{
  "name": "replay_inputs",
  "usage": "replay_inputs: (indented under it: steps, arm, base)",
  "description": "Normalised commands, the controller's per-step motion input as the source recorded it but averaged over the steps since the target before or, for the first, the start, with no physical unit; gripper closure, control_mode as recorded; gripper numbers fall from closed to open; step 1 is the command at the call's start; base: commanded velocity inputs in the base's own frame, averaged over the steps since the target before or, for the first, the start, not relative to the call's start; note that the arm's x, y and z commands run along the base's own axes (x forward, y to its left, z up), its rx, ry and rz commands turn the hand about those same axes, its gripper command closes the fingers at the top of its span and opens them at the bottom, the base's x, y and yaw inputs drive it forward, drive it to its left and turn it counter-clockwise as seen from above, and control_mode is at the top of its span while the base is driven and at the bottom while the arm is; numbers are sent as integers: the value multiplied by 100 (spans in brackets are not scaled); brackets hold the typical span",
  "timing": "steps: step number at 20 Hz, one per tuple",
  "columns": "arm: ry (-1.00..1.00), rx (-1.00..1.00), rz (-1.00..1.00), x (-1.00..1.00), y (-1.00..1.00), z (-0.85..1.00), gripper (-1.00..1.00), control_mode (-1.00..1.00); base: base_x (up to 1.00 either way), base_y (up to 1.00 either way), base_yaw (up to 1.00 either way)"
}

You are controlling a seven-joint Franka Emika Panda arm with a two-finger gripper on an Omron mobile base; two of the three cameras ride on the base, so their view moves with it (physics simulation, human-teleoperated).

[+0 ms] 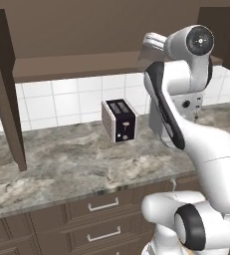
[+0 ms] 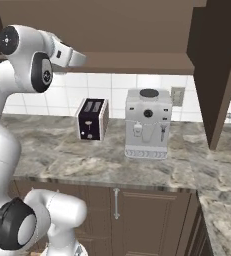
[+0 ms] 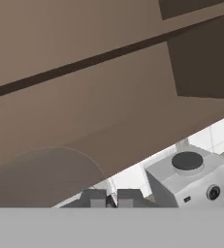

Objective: Move the glass cup from next to the sink to the open cabinet. Then, move the bowl with the tangerine to the fridge to clear the area for faucet cleaning.

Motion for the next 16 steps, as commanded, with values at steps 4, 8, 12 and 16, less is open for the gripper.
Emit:
replay_inputs:
  steps: [4,8,12,16]
  arm:
    - [0,7,-5,47,0,0,100,-100]
    - [0,8,-5,57,0,31,100,-100]
    - [2,6,-4,59,0,12,100,-100]
    - [7,0,-1,53,0,-1,100,-100]
  base:
    - [0,0,0]
    - [0,0,0]
    - [0,0,0]
    - [0,0,0]
